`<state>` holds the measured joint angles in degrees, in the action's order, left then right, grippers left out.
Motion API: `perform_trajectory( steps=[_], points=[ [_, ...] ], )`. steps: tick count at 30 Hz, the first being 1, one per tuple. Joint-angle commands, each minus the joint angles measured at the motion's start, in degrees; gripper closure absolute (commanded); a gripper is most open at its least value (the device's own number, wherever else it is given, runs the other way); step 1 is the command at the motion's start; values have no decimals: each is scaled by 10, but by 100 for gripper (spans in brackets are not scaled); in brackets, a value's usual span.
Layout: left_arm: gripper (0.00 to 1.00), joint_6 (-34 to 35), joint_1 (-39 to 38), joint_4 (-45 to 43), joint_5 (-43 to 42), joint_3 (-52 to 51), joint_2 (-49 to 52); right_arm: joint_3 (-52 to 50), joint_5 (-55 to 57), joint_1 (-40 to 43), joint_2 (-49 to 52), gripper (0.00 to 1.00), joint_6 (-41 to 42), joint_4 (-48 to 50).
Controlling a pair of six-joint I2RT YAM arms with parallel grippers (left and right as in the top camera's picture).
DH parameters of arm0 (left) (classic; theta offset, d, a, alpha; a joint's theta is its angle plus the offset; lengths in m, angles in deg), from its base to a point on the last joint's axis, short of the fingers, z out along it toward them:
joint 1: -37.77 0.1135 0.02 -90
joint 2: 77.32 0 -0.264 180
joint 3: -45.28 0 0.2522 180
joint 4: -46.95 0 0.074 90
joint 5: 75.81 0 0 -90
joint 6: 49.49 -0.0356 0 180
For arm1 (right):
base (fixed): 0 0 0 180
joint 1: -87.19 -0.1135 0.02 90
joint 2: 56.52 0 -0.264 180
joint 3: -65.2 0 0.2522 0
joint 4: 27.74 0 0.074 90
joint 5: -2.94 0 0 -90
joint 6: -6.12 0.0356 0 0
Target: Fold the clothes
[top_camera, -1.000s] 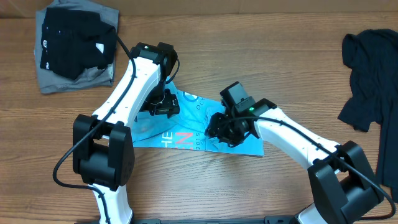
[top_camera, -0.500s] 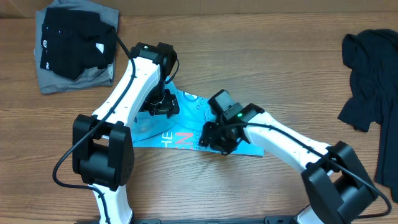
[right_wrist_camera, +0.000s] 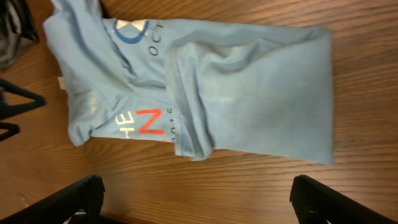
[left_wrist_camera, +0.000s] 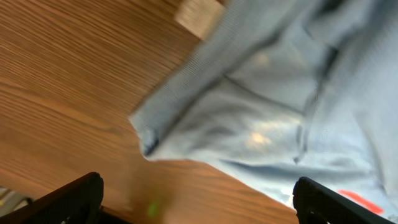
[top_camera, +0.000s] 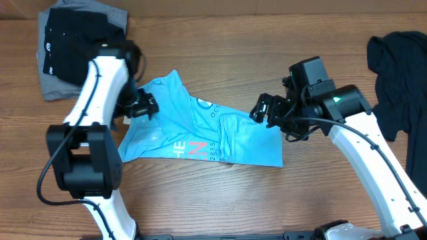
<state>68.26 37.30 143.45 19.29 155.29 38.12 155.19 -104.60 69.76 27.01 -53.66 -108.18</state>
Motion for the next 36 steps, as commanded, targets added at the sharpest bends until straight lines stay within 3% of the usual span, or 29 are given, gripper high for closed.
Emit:
perform_trajectory(
  steps=[1,5,11,20,36],
  points=[
    [0,-65,34,-21,-7,2,4,7,26,19,2,0,-22,-12],
    [0,-136,65,-57,-30,-4,4,7,64,31,2,0,-22,-30],
    [0,-236,131,-102,-225,-5,7,7,105,33,4,0,-48,-42],
    [0,-362,170,-111,-303,-5,33,7,104,33,6,0,-50,-38],
    [0,-394,165,-117,-354,-5,153,7,102,33,6,0,-50,-56]
  ],
)
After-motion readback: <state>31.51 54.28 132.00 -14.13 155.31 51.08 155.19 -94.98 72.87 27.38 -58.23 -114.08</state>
